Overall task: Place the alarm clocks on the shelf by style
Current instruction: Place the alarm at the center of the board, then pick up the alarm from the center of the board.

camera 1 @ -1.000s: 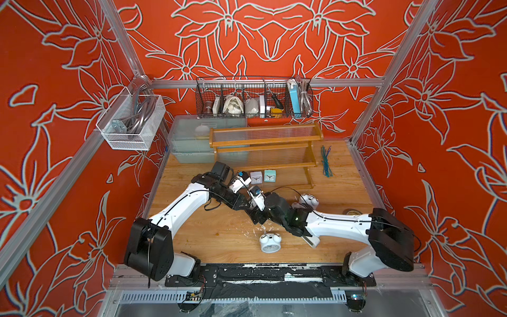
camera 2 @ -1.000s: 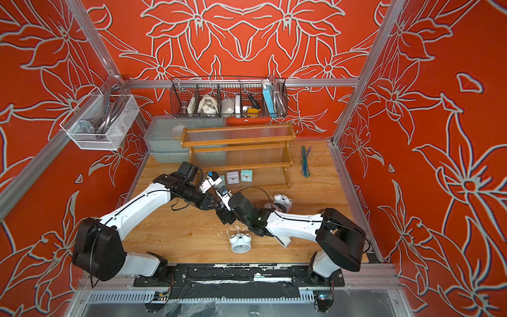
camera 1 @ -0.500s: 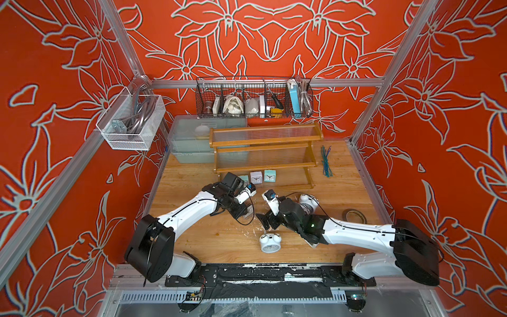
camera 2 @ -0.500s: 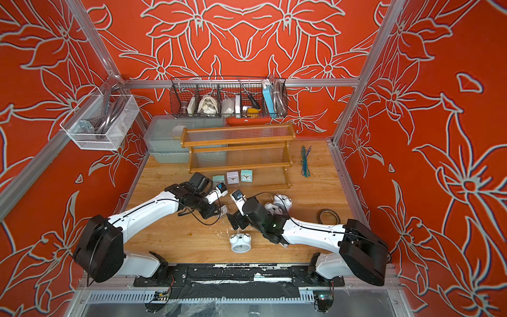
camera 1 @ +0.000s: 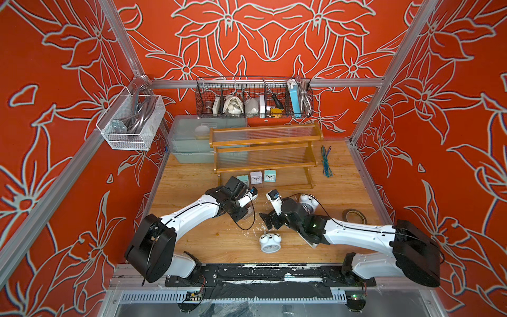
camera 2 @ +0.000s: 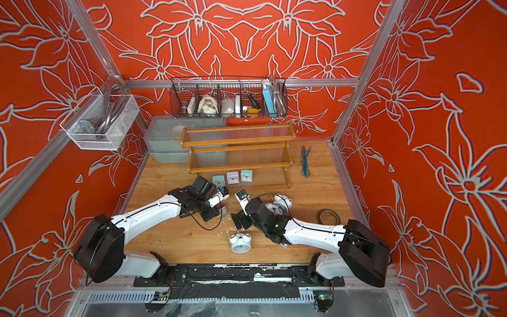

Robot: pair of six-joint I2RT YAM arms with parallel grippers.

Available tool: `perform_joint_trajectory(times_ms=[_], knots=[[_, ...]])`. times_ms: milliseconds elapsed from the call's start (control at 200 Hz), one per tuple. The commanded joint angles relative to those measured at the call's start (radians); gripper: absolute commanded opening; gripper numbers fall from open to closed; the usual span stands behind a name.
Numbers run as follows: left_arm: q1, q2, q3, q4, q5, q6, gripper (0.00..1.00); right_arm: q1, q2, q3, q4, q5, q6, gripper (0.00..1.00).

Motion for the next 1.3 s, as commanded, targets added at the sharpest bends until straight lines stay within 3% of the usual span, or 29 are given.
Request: perform_joint_trajectory(times_ms=[0, 230, 525, 916, 1291], knots=[[-0.003, -0.026, -0.014, 0.005, 0.014, 0.006, 0.29, -0.007, -0.027, 0.017, -0.035, 0.009, 0.021, 1.0], [-0.004, -0.04, -0.017, -0.009, 0.031, 0.017, 0.43, -0.01, -0.007, 0.092, -0.143, 0.001, 0.032, 1.0], [0.008, -0.136, -0.023, -0.018, 0.059, 0.032, 0.49, -0.008, 0.048, 0.203, -0.286, -0.009, 0.038, 0.92], [0.255, -0.222, -0.01, -0.021, 0.244, -0.032, 0.5, 0.029, 0.193, 0.398, -0.455, -0.016, 0.168, 0.87], [0.355, -0.236, -0.008, -0.006, 0.257, -0.077, 0.5, 0.084, 0.396, 0.577, -0.532, -0.015, 0.249, 0.88]])
